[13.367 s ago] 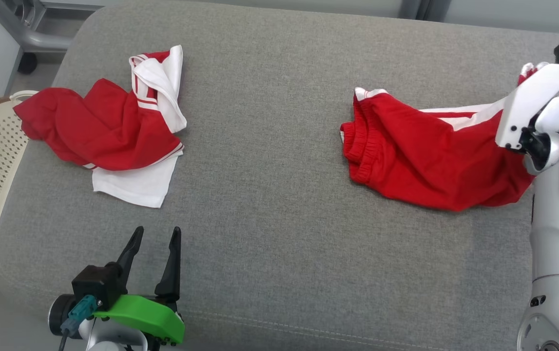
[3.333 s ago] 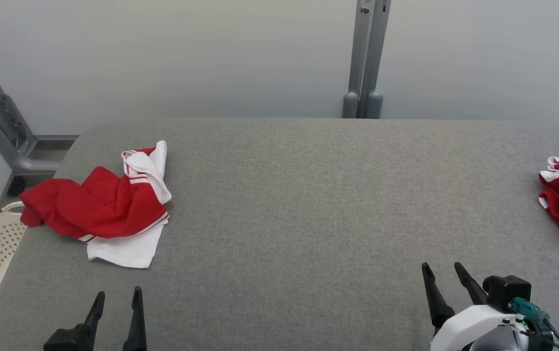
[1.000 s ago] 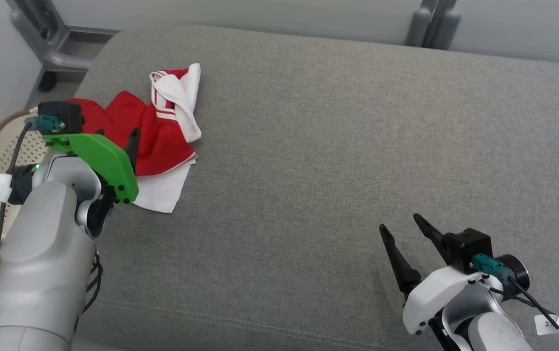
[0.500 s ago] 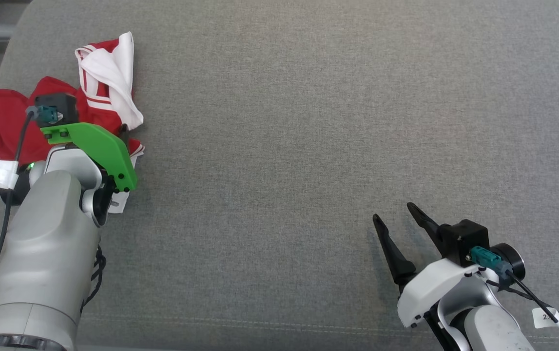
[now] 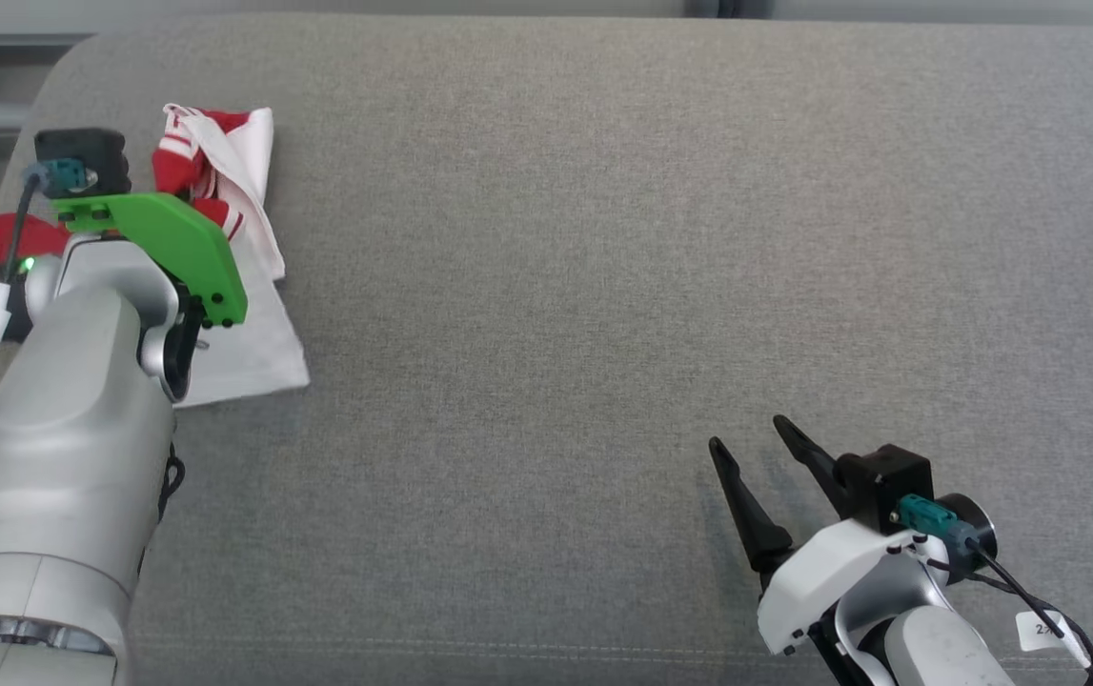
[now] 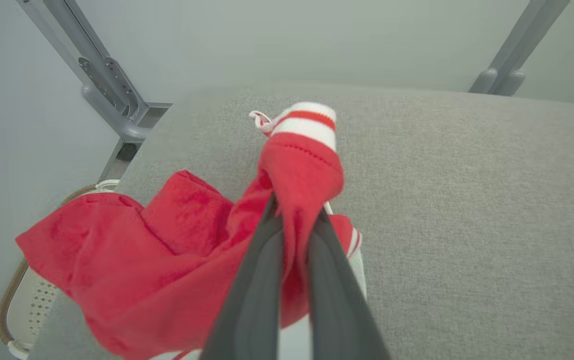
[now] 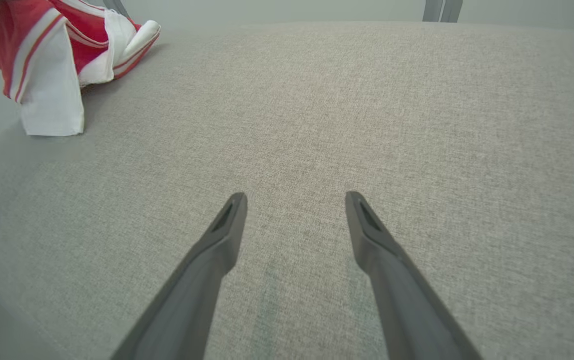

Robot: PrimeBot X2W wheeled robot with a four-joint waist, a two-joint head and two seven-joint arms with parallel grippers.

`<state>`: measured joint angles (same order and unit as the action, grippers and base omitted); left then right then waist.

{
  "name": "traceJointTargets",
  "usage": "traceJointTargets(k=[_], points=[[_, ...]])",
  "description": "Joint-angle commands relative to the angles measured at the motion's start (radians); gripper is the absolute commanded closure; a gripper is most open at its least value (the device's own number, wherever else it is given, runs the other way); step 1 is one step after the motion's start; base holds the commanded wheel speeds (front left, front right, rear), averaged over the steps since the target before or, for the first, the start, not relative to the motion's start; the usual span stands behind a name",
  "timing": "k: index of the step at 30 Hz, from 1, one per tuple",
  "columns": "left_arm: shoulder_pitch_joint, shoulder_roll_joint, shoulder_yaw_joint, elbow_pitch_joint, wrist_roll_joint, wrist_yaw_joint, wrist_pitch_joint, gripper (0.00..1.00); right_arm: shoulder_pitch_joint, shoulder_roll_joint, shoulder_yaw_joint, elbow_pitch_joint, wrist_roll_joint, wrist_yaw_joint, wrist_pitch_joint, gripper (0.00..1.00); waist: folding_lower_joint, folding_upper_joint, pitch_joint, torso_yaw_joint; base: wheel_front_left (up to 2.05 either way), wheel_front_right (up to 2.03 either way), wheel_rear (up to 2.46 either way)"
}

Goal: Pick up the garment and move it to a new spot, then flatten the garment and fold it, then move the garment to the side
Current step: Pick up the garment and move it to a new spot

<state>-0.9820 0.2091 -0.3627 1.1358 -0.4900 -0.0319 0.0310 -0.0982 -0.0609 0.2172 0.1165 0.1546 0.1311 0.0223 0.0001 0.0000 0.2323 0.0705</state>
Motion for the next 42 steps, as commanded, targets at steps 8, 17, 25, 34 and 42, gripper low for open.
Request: traceJointTargets(k=[8,17,25,34,42], points=[[-0.097,-0.036,-0.045,-0.08,0.028,-0.042,-0.053,1.0,0.026,0.008,0.003,0.065,0.037,-0.001,-0.047,0.0,-0.0001,0.0,-0.126,-0.106,0.0,0.0,0.0],[-0.166,-0.096,-0.106,-0.238,0.033,-0.075,-0.078,1.0,0.039,0.01,0.019,0.104,0.073,-0.001,-0.08,0.0,-0.0001,0.0,-0.166,-0.232,0.0,0.0,0.0],[-0.227,-0.137,-0.127,-0.409,0.006,-0.082,-0.11,1.0,0.037,0.01,0.028,0.127,0.089,-0.001,-0.102,0.0,-0.0001,0.0,-0.163,-0.335,0.0,0.0,0.0],[-0.135,-0.152,-0.133,-0.435,-0.087,-0.043,-0.104,1.0,0.014,0.01,0.018,0.143,0.1,-0.001,-0.124,0.0,-0.0001,0.0,-0.129,-0.345,0.0,0.0,0.0],[0.041,-0.082,-0.156,-0.274,-0.072,-0.008,-0.107,1.0,-0.004,0.01,0.033,0.156,0.098,-0.001,-0.127,0.0,-0.0001,0.0,-0.124,-0.301,0.0,0.0,0.0]])
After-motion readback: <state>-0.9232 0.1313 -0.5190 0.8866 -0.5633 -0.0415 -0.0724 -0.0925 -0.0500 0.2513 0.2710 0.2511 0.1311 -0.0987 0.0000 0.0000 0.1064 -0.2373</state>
